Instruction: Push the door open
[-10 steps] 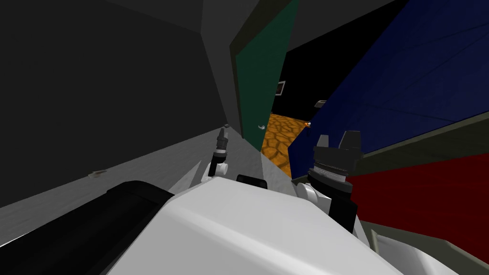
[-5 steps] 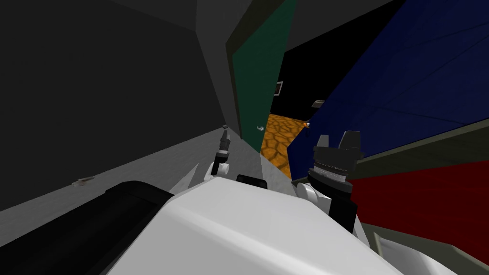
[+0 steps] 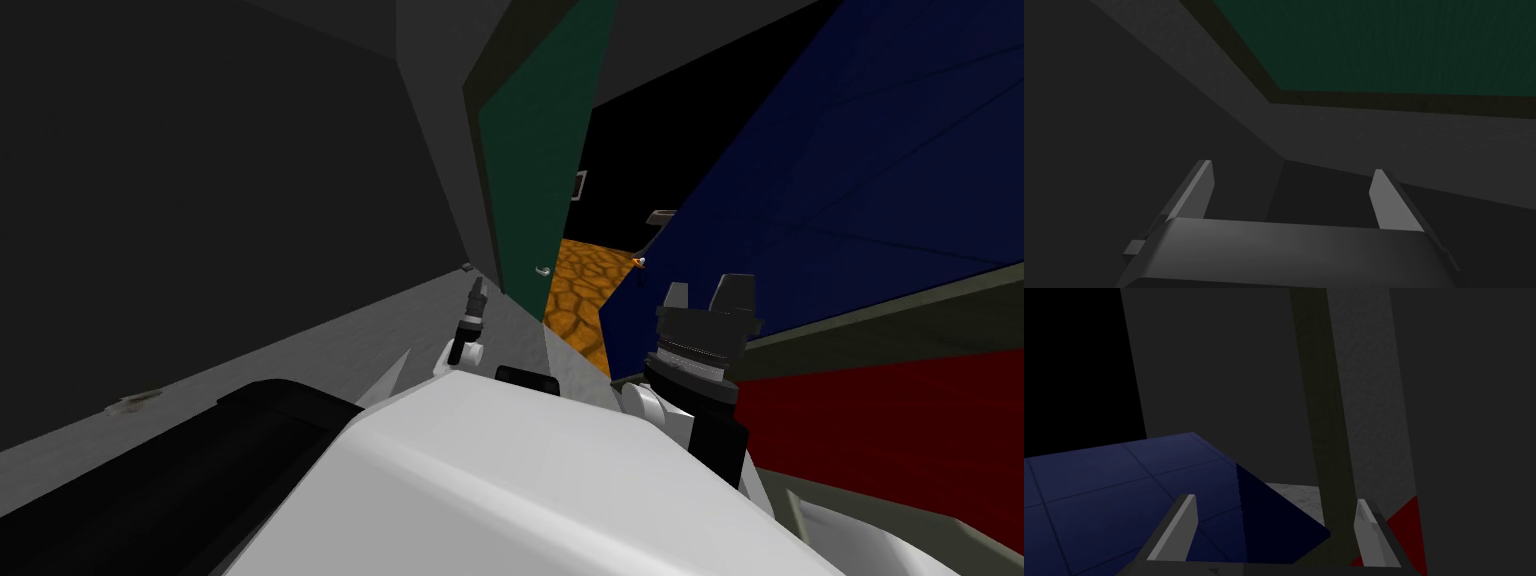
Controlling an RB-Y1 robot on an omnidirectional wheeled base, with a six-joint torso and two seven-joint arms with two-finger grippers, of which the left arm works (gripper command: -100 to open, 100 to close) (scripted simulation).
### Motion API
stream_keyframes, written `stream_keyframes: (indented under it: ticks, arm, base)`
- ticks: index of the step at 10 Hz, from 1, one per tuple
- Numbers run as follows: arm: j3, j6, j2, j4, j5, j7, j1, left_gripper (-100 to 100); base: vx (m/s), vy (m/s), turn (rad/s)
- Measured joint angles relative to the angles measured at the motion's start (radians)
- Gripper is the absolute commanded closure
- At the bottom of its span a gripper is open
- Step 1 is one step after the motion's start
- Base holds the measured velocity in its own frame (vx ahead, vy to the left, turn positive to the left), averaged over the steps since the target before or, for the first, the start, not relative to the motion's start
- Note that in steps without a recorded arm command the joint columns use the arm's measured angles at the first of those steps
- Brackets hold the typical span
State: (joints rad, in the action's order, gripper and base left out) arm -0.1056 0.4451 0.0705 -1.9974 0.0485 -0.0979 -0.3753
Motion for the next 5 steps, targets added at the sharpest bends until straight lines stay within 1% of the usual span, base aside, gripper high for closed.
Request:
stream_keyframes:
  ticks: [2, 3, 5]
  arm:
    - [-0.01, 0.017, 0.003, 0.053, -0.001, 0.005, 0.014, -100]
    - [-0.017, 0.022, 0.002, 0.074, 0.0, 0.006, 0.021, -100]
    - [-0.027, 0.031, 0.008, 0.115, -0.002, 0.013, 0.031, -100]
  base:
    - [0.103, 0.022, -0.068]
    - [0.103, 0.024, -0.084]
    - [0.104, 0.019, -0.068]
